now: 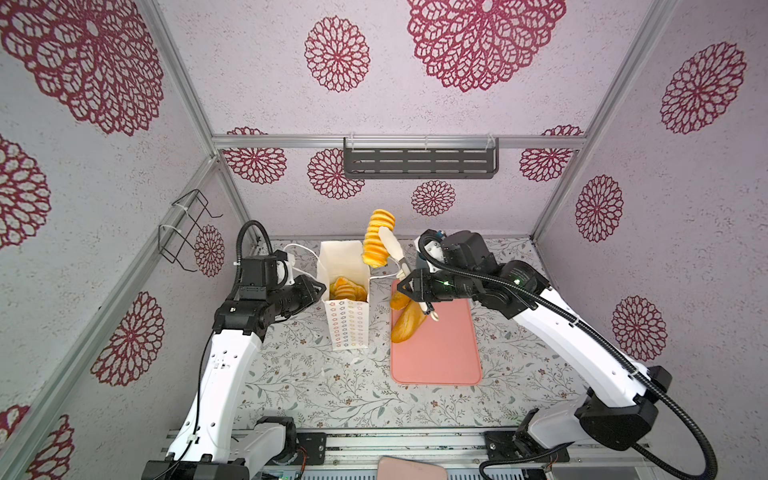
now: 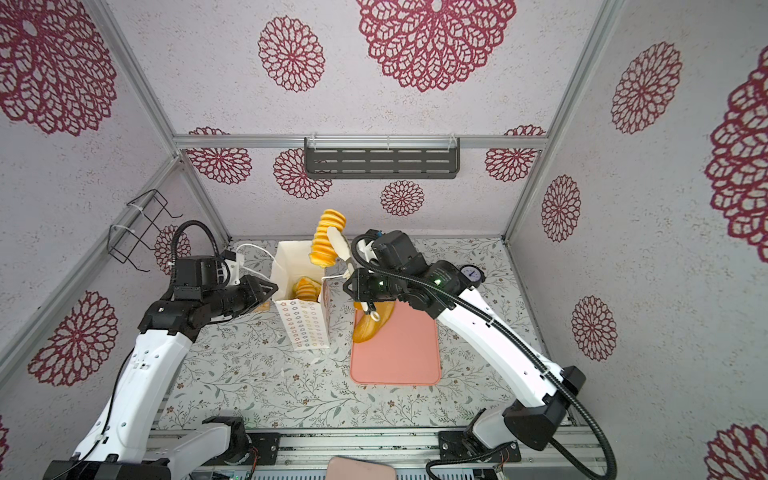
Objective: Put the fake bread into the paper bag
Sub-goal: 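Lift the striped slice in the tongs and carry it over the bag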
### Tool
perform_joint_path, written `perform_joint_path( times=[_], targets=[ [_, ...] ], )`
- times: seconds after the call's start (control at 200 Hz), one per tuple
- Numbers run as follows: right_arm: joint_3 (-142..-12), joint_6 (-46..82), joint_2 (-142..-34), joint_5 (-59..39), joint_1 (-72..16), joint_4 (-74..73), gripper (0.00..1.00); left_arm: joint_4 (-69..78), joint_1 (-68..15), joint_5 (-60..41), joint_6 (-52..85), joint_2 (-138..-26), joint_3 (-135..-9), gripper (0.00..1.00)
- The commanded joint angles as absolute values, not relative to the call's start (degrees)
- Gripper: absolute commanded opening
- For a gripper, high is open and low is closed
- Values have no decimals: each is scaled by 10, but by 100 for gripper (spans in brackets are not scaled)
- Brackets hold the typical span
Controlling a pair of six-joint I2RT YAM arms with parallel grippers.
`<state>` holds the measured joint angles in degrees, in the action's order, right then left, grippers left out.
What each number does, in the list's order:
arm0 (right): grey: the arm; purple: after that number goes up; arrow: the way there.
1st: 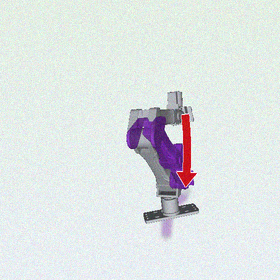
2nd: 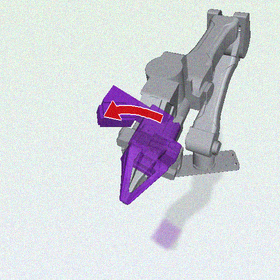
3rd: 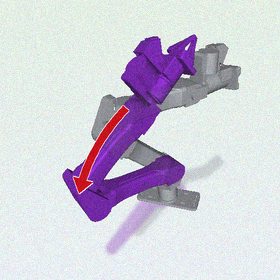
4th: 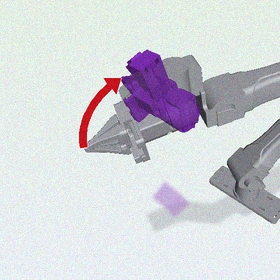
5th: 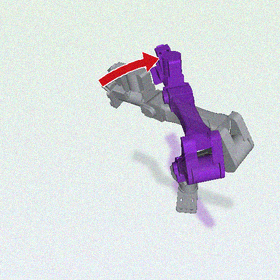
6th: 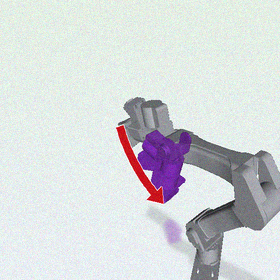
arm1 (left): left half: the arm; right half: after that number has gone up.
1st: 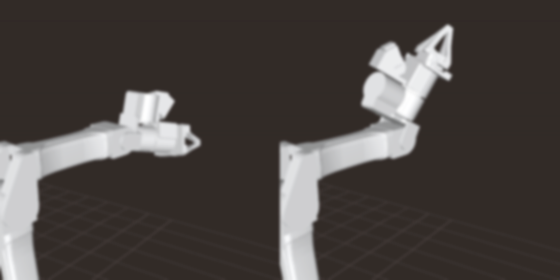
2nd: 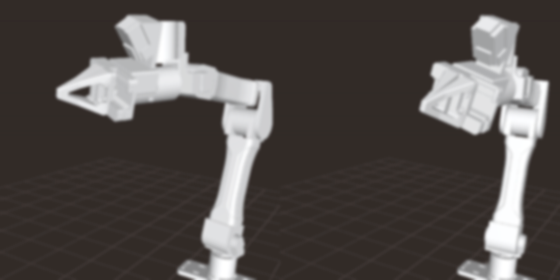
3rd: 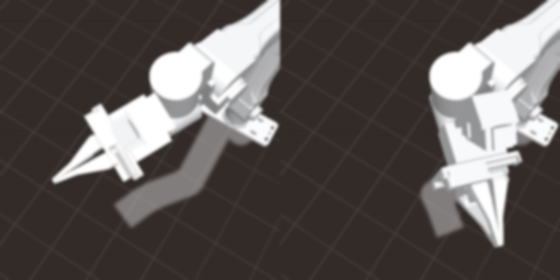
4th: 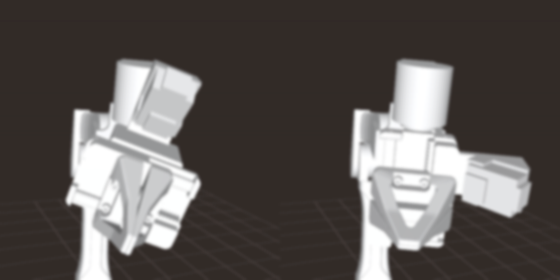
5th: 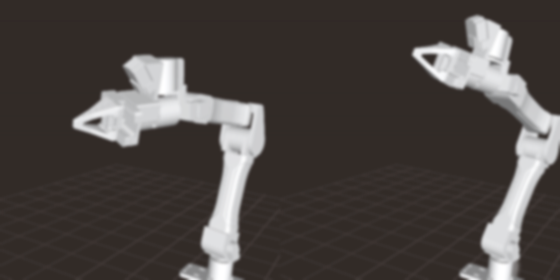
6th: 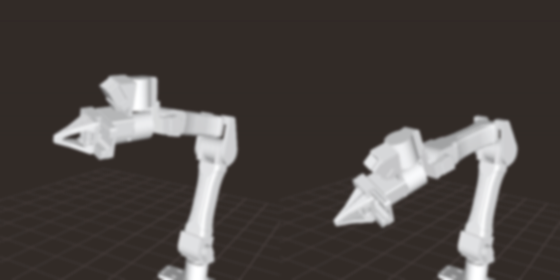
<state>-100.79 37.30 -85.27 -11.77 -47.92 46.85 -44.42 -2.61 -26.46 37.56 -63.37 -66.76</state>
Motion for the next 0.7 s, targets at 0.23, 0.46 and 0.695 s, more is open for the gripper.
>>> perform_joint_path(
  times=[0.23,0.46,0.695],
  targets=[
    [-1069,337,-899,-102,-509,477,25,-431,-29,-268,374,-631,-652,19],
    [-1100,324,-933,-98,-523,498,25,-427,-31,-271,377,-634,-655,17],
    [-1111,315,-954,-82,-531,514,29,-428,-32,-270,375,-634,-657,14]
  ],
)
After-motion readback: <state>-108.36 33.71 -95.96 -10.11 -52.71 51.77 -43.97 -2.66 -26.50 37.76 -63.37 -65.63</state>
